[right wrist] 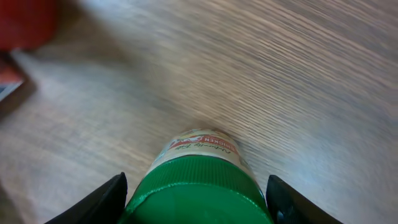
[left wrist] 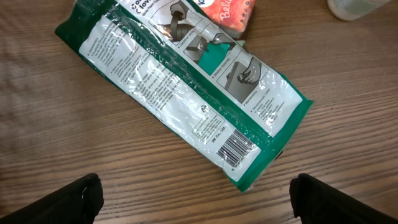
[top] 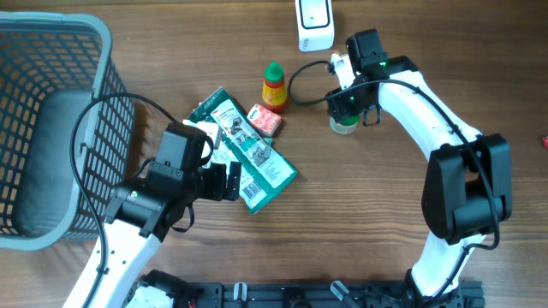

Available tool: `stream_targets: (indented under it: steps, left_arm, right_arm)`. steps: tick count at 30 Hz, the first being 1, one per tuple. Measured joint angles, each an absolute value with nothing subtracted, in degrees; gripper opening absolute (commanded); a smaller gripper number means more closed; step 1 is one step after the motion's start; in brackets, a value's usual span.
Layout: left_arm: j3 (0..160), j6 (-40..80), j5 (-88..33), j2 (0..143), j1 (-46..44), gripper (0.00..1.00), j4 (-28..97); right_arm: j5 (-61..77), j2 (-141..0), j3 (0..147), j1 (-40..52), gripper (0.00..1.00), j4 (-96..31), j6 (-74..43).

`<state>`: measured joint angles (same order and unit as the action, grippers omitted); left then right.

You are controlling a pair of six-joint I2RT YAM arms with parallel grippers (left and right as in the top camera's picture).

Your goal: Scan the item barcode

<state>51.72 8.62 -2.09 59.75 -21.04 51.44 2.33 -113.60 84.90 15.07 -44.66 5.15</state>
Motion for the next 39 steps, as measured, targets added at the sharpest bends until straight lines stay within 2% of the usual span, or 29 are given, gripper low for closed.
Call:
stream_targets:
  steps: [9, 12, 15, 16, 22, 29, 33, 34, 39]
  left_arm:
    - [51.7, 8.6, -2.1, 59.7, -21.0, 1.0, 51.4]
    - [51.7, 8.6, -2.1, 59.7, -21.0, 1.0, 51.4]
    - [51.7, 8.6, -2.1, 59.7, -21.0, 1.0, 51.4]
    - [51.7, 8.6, -2.1, 59.7, -21.0, 1.0, 51.4]
    - [51.7, 8.6, -2.1, 59.7, -21.0, 1.0, 51.4]
    - [51.7, 8.6, -2.1, 59.7, -21.0, 1.0, 51.4]
    - [51.7, 8.6, -2.1, 59.7, -21.0, 1.0, 51.4]
    - [51.7, 8.6, -2.1, 59.7, -21.0, 1.0, 51.4]
    - [51.7, 8.6, -2.1, 59.7, -21.0, 1.0, 51.4]
  right_arm:
    - [-3.9, -113.5, 85.3, 14.9, 0.63, -47.4, -23.7]
    - [-5.1, -113.5, 85.6, 14.5, 0.78, -51.4, -37.4]
    - [-5.6, -113.5, 85.4, 14.2, 0.97, -54.9, -48.7]
    - [-5.4, -113.5, 85.1, 14.1, 1.0, -55.2, -52.4]
    - [2.3, -113.5, 85.1, 14.0, 1.0, -55.2, -65.4]
    - [4.8, -111.4, 85.1, 14.0, 1.0, -59.7, -68.6]
    - [4.4, -105.6, 85.1, 14.0, 1.0, -60.7, -65.6]
    - [4.4, -103.4, 85.1, 14.0, 1.0, -60.0, -63.1]
    - [3.9, -96.8, 85.3, 14.0, 1.0, -52.6, -35.0]
